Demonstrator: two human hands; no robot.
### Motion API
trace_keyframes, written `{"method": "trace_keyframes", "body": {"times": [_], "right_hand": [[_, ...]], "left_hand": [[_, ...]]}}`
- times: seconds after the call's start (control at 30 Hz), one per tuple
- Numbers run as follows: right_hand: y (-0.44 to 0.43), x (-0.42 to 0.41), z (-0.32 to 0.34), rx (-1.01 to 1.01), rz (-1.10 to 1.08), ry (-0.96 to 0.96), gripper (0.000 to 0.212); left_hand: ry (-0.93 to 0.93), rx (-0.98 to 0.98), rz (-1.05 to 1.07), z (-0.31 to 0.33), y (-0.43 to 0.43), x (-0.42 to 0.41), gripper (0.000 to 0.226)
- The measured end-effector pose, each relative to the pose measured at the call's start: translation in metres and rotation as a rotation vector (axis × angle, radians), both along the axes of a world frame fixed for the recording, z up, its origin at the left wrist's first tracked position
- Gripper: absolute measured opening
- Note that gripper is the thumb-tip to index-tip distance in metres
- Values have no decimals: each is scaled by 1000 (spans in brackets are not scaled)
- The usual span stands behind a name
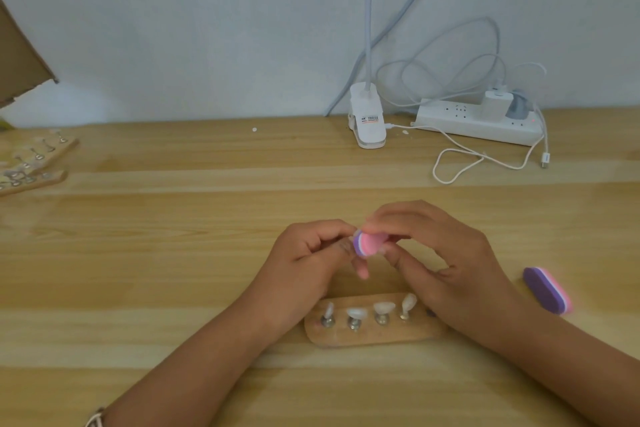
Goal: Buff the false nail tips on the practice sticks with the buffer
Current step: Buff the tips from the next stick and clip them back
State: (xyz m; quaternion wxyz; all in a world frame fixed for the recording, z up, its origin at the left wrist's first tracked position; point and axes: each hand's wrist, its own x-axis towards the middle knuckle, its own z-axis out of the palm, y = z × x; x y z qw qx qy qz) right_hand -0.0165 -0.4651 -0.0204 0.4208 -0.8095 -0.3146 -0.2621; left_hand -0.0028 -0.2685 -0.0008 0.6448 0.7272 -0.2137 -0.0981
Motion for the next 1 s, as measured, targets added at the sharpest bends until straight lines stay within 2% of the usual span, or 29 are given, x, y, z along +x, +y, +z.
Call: {"method": "trace_keyframes", "body": {"times": [0.27,0.4,0.47,0.67,0.8,0.9,1.0], "right_hand": [[1,1,0,-10,-25,-20,30],[-1,2,2,41,-108,12,30],[0,0,3,43,-107,-21,25],[-1,1,4,145,-68,36,33],[-1,2,0,17,-8,37,29],[-3,4,4,123,-96,77,37],[2,-2,3,44,-5,-31,30]], "left_hand": [[-8,-4,-22,3,0,-1,21],[21,10,-33,2,2,-3,25],[53,-23,-47,4,3,-4,24],[78,-8,-54,4,4,-2,26],[62,51,-90,7,4,-3,32],[108,67,-123,9,5,-3,34],[103,116,-151,10,6,-1,35]]}}
